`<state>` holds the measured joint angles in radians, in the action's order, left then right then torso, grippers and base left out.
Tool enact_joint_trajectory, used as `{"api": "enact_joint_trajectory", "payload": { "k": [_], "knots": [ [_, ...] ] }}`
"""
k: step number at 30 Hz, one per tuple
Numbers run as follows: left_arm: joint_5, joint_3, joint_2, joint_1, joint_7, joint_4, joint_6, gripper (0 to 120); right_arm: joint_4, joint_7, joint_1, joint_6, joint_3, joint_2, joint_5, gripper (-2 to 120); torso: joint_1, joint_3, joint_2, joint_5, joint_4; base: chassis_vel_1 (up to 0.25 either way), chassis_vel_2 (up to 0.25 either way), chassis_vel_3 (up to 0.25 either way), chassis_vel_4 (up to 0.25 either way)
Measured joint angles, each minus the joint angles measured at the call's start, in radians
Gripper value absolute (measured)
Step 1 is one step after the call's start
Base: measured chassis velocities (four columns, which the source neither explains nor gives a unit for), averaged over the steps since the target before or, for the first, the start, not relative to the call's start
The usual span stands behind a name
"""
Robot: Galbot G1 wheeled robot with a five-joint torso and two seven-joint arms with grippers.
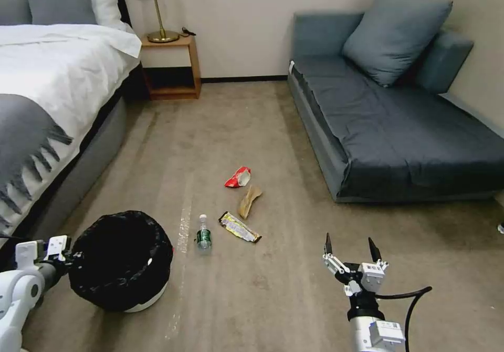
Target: Pick up the trash bin, then pick up the garbage on the floor and place it into the trash bin.
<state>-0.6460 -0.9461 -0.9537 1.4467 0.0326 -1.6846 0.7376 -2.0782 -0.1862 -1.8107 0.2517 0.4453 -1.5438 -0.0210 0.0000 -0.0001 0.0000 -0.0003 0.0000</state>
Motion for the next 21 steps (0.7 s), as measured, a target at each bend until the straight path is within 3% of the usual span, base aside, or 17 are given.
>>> {"api": "enact_joint_trajectory", "payload": {
  "k": [7,9,10,12,21],
  "knots": [
    [-0.013,-0.032,-0.026,0.061,-0.041,-0.146,-0.001,3,0.006,0.009,-0.006,0.014,-0.004,0.01,0.001,100,0.0,0.0,0.0,0.0004,-0.0002,0.0,0.0,0.0,0.0],
    [-0.004,-0.046,-0.055,0.109,-0.048,-0.231,-0.002,3,0.009,0.009,-0.007,0.018,-0.007,0.013,0.001,100,0.0,0.0,0.0,0.0002,-0.0002,0.0,0.0,0.0,0.0],
    [-0.004,-0.046,-0.055,0.109,-0.048,-0.231,-0.002,3,0.009,0.009,-0.007,0.018,-0.007,0.013,0.001,100,0.0,0.0,0.0,0.0002,-0.0002,0.0,0.0,0.0,0.0],
    [0.018,-0.066,-0.086,0.161,-0.051,-0.295,-0.011,3,0.012,0.01,-0.008,0.02,-0.011,0.018,0.002,100,0.0,0.0,0.0,0.0004,-0.0003,0.0,0.0,0.0,0.0],
    [0.158,-0.142,-0.192,0.282,-0.066,-0.419,-0.064,3,0.026,0.015,-0.007,0.036,-0.026,0.035,0.014,100,0.0,0.0,0.0,0.0003,-0.0001,0.0,0.0,0.0,0.0]
  ]
}}
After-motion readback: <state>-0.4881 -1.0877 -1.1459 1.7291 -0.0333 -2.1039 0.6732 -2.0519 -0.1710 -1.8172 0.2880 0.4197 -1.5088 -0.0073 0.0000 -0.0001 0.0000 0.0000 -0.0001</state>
